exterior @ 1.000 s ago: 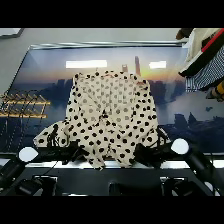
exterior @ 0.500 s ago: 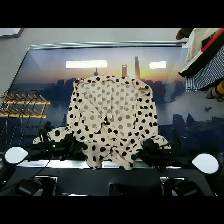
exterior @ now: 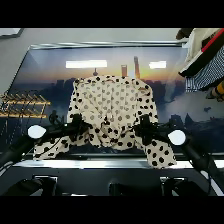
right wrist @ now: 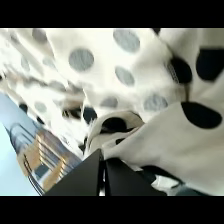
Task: Fold the clothes and pants, and hang the long-sleeved shirts on hangers.
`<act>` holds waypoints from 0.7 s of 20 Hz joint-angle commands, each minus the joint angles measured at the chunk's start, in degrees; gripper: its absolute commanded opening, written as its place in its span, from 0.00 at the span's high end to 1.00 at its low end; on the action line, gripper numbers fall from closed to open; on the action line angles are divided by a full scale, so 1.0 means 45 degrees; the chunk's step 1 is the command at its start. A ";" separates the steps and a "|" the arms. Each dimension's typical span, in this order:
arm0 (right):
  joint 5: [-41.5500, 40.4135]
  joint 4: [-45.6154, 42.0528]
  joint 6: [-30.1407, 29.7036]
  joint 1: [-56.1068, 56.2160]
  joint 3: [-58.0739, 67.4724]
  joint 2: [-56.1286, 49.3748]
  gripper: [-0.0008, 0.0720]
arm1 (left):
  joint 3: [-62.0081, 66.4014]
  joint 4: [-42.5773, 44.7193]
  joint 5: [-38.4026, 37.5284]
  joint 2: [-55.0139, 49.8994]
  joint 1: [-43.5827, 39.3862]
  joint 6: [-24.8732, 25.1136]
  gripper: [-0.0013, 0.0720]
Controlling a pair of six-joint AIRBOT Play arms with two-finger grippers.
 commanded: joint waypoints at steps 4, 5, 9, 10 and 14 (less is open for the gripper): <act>0.0787 0.0350 -0.2123 0.0010 0.0010 -0.0976 0.93 | 0.2545 -0.0136 0.0593 -0.2759 0.0355 0.0947 0.96; 0.1404 0.0068 -0.2244 0.0015 0.0010 -0.0724 0.94 | 0.2613 -0.0136 0.0602 -0.2783 0.0651 0.0792 0.96; 0.3609 -0.1792 -0.2234 0.0015 0.0010 0.0515 0.94 | 0.2608 -0.0131 0.0529 -0.2788 0.1812 0.0588 0.96; 0.4022 -0.2327 -0.2234 0.0015 0.0010 0.0704 0.94 | 0.2608 -0.0126 0.0452 -0.2798 0.1928 0.0767 0.96; 0.4405 -0.3133 -0.2555 0.0015 0.0010 0.0758 0.82 | 0.2613 -0.0131 -0.0583 -0.2982 0.1894 0.2079 0.42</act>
